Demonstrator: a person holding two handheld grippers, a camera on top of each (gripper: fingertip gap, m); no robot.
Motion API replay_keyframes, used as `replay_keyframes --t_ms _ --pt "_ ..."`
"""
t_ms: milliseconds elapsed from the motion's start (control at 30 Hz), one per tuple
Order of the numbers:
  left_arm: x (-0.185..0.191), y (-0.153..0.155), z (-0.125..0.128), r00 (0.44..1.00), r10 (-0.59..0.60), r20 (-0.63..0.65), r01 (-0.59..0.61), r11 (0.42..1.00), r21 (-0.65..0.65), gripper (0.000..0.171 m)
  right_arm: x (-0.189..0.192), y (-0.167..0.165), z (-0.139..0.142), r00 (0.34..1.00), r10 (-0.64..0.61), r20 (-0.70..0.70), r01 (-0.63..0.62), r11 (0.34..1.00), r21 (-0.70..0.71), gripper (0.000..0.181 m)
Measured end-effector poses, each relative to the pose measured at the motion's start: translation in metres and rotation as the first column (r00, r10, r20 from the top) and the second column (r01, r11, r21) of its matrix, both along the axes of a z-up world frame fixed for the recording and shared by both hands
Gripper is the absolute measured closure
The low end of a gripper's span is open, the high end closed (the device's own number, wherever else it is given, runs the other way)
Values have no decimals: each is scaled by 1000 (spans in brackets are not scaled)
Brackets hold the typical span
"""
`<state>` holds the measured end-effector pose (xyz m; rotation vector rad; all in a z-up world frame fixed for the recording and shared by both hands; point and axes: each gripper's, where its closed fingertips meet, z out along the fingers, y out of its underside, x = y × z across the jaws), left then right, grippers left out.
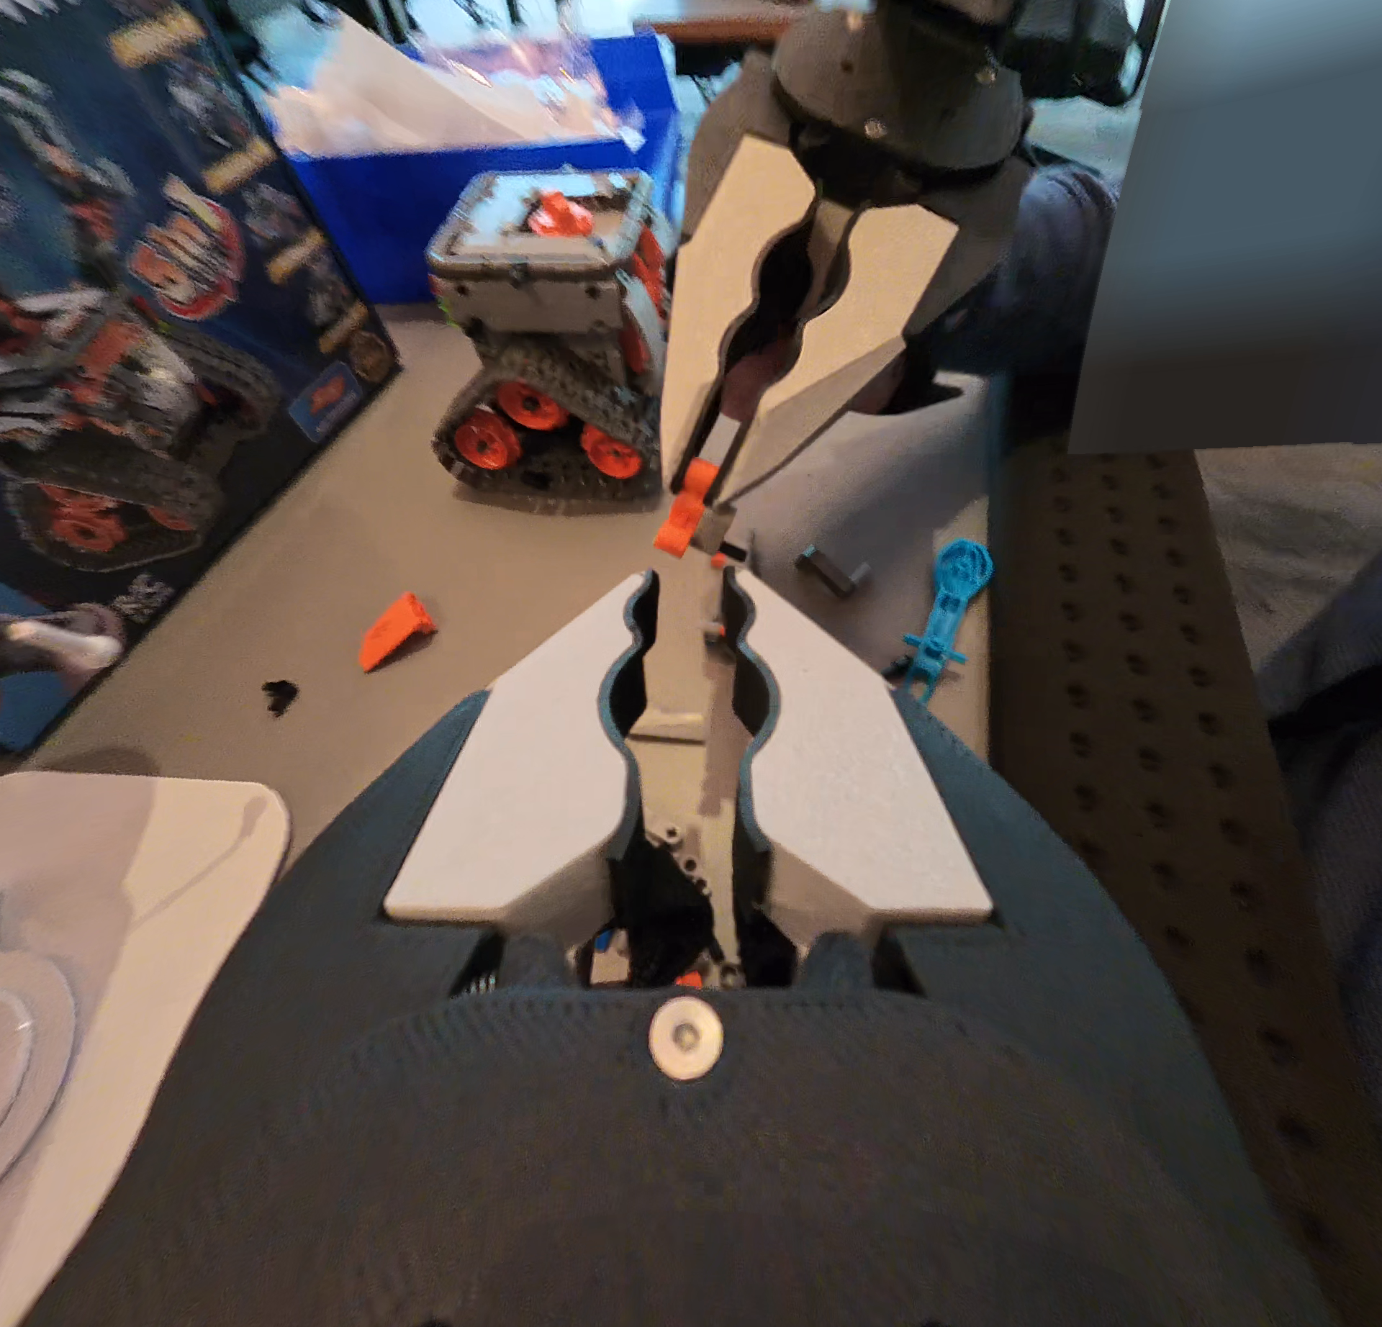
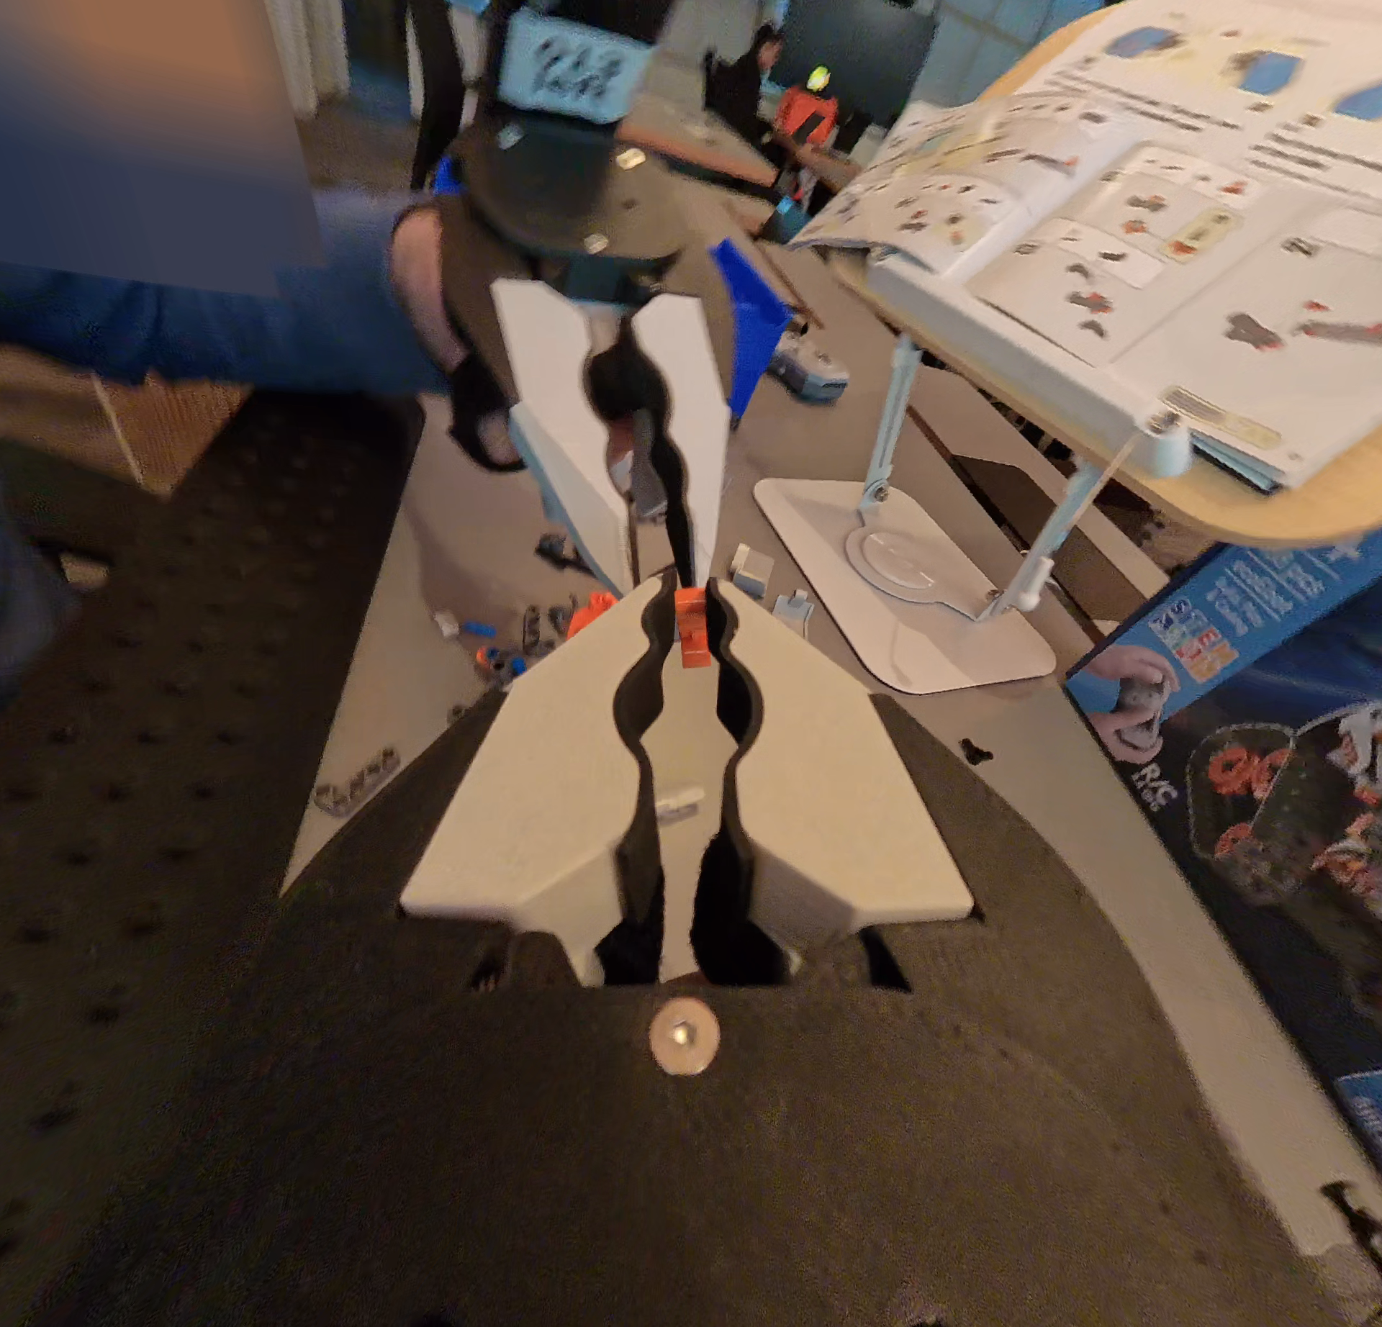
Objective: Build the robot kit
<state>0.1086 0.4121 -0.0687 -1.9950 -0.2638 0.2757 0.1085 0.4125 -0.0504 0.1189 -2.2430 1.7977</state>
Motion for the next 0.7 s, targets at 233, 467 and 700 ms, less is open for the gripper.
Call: replay_keyframes --t_ms 233,467,700 --pt "-15 -6 28 915 214 -341 -201 977 74 147 -33 11 25 959 -84 270 148 963 -224 176" --pt "-24 11 30 759 273 -591 -324 946 19 151 -34 7 33 934 -87 347 196 936 -291 176" --pt "-24 11 36 651 240 -720 -354 935 -9 165 -29 5 34 908 -45 416 188 932 -309 176"
